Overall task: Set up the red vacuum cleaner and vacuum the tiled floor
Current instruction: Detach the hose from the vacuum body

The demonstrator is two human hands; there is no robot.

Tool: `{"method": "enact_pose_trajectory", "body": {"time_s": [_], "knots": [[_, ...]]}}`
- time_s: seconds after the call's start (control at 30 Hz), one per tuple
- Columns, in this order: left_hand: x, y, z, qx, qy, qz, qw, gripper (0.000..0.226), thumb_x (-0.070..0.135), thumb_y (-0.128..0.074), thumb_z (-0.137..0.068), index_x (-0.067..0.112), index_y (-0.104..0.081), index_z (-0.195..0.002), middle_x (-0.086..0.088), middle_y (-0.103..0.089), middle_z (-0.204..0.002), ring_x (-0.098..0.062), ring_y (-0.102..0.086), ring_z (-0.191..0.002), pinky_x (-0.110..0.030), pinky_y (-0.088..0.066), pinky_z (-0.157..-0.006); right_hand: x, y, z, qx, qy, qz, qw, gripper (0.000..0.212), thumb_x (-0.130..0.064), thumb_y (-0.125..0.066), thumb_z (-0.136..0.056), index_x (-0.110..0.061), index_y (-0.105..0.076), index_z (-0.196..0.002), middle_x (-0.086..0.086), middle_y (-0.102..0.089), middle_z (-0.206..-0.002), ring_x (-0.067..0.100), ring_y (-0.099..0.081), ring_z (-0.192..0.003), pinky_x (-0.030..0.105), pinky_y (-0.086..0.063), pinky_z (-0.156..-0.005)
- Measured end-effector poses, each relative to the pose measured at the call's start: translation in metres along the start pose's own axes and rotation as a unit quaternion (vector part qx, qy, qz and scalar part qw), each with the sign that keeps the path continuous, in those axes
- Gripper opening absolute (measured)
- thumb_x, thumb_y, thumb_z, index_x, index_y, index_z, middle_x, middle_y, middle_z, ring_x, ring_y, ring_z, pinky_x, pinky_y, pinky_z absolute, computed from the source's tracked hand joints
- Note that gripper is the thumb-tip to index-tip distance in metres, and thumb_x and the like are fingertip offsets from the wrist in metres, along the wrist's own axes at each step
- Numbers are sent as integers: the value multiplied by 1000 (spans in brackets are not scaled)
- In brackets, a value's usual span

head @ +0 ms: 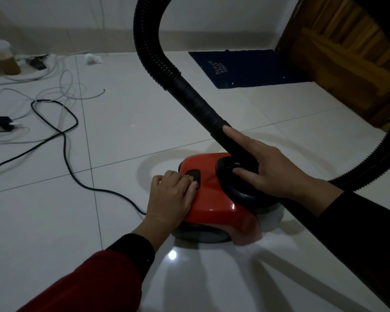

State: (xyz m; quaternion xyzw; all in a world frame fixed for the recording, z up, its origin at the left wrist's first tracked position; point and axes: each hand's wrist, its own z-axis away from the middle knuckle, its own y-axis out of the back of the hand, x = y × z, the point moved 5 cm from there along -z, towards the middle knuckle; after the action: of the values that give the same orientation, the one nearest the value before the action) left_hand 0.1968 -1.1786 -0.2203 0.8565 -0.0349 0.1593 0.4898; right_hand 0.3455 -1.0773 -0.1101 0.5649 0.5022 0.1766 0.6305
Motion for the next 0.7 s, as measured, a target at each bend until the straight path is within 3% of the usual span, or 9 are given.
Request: {"method": "enact_pose_trajectory", "body": {"time_s": [0.2,0.4,0.57,0.63,0.7], "knots": [[1,-3,-1,-39,-22,-25,999,34,33,-45,-89,11,-70,-84,-5,-68,-76,-27,-61,-73,-35,-30,-68,-1,-1,-1,-7,0,-3,1000,96,-17,-67,-86,-66,-4,-139,19,-56,-126,31,-59,-105,45,-50,-90],[-2,-6,1,-42,19,54,997,40,40,-49,-86,8,-71,-93,-7,-68,-82,-28,-64,-76,-37,-46,-64,-2,1,-3,-3,4,0,1000,98,-16,-67,-85,-68,-2,-137,17,-56,-129,29,-59,-105,44,-50,-91],[2,-3,-6,-48,92,110,989,51,54,-38,-87,18,-67,-108,-5,-66,-97,-25,-57,-96,-33,-37,-80,-1,2,-3,-6,10,1,1000,99,-14,-67,-85,-67,-2,-138,8,-57,-131,19,-61,-99,33,-52,-86],[13,4,-20,-61,92,189,976,52,55,-36,-89,24,-58,-125,-1,-63,-112,-21,-51,-110,-30,-34,-90,-1,5,-2,-5,12,0,1000,99,-14,-67,-86,-69,-1,-136,3,-58,-131,14,-62,-94,24,-52,-82],[32,8,-34,-85,65,285,953,50,46,-44,-93,27,-44,-140,6,-58,-125,-10,-46,-118,-20,-31,-96,1,8,-2,-6,4,-5,1000,98,-15,-66,-87,-70,0,-135,6,-62,-127,16,-65,-89,27,-55,-79]]}}
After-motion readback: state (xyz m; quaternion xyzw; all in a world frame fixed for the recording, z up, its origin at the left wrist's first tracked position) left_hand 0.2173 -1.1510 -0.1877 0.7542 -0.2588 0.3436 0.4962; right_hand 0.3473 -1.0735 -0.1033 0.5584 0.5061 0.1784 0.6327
